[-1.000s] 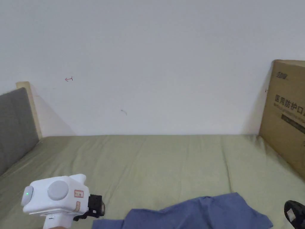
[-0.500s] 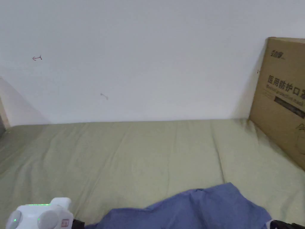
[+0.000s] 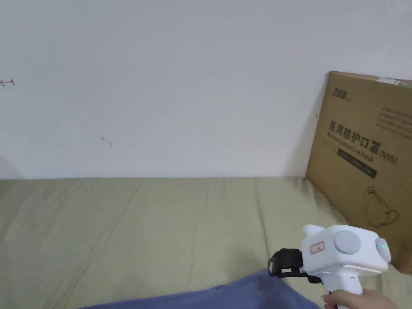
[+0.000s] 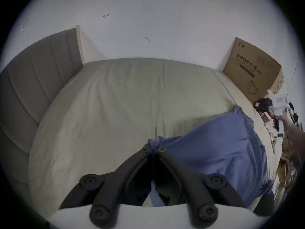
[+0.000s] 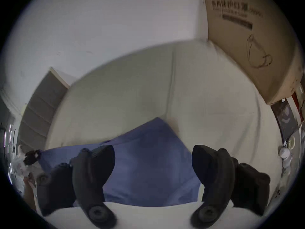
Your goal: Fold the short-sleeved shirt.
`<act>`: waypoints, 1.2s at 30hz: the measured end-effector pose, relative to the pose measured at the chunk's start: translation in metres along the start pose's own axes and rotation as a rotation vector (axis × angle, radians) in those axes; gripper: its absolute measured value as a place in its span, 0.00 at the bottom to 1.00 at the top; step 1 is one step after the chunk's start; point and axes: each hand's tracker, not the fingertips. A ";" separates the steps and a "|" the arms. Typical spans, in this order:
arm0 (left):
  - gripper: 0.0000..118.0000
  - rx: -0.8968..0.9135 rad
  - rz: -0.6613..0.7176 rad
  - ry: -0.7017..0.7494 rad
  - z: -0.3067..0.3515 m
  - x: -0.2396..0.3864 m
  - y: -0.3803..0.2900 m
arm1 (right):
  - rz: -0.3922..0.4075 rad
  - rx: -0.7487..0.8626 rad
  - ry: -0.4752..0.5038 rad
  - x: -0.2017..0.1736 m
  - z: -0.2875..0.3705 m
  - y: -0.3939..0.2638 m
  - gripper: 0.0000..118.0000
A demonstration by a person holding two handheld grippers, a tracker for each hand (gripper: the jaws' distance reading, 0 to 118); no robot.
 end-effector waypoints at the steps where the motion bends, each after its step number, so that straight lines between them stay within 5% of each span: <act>1: 0.00 -0.009 -0.006 -0.001 -0.003 0.001 -0.001 | 0.000 -0.018 -0.002 0.000 -0.012 0.007 0.83; 10: 0.00 -0.067 -0.002 0.016 -0.023 0.003 -0.009 | 0.034 -0.157 -0.052 -0.020 -0.093 0.035 0.81; 13: 0.00 -0.076 -0.007 0.019 -0.023 0.004 -0.013 | 0.090 -0.141 -0.102 -0.023 -0.088 0.026 0.48; 15: 0.00 -0.070 0.007 0.014 -0.017 0.003 -0.012 | 0.090 -0.073 -0.050 -0.018 -0.066 0.022 0.05; 19: 0.00 -0.022 0.032 -0.003 0.007 0.007 -0.006 | 0.024 0.126 0.076 -0.009 0.013 0.012 0.03; 23: 0.00 0.071 0.043 -0.029 0.052 0.014 0.007 | 0.079 0.254 0.063 -0.010 0.114 -0.006 0.03; 36: 0.00 0.379 -0.051 -0.046 0.233 0.047 0.106 | 0.088 0.524 0.077 -0.058 0.376 -0.022 0.03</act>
